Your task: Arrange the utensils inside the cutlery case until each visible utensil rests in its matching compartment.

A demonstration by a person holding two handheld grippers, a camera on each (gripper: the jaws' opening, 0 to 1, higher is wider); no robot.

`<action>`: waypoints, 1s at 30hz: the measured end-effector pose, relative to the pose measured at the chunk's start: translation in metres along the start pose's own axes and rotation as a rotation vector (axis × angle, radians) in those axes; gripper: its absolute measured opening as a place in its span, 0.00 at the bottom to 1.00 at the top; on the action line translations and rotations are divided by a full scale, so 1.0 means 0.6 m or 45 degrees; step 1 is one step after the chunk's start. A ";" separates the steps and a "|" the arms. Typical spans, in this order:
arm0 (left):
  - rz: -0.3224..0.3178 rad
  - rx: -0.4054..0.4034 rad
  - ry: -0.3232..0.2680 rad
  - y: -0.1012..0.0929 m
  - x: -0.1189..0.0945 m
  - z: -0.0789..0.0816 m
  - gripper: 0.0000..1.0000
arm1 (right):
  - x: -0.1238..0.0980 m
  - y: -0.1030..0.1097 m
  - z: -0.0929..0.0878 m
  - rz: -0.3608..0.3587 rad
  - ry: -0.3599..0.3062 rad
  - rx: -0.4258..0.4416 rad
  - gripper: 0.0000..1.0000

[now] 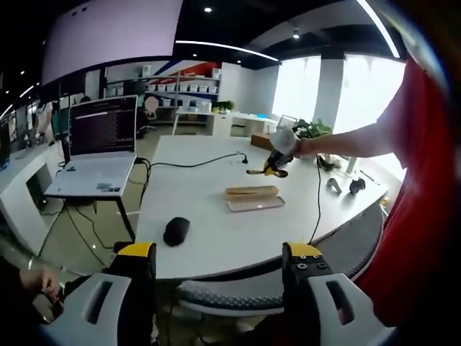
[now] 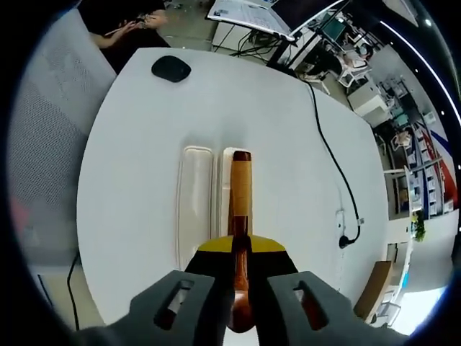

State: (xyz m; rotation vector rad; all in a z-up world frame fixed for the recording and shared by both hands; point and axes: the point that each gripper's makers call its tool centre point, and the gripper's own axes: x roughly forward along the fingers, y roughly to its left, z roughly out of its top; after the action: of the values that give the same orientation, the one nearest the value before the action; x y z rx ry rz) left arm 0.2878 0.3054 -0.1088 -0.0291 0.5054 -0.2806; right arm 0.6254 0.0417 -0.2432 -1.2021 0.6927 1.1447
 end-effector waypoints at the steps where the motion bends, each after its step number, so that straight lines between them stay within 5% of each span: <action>1: -0.003 -0.002 -0.001 0.000 0.002 0.003 0.73 | 0.000 -0.001 0.001 0.003 -0.002 -0.003 0.02; 30: -0.005 0.038 0.028 -0.013 0.004 0.001 0.73 | 0.014 0.005 0.002 0.038 -0.001 -0.017 0.02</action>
State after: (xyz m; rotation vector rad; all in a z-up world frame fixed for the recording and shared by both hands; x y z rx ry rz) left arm 0.2879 0.2970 -0.1086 0.0022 0.5232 -0.2926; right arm 0.6249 0.0451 -0.2515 -1.2064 0.7054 1.1757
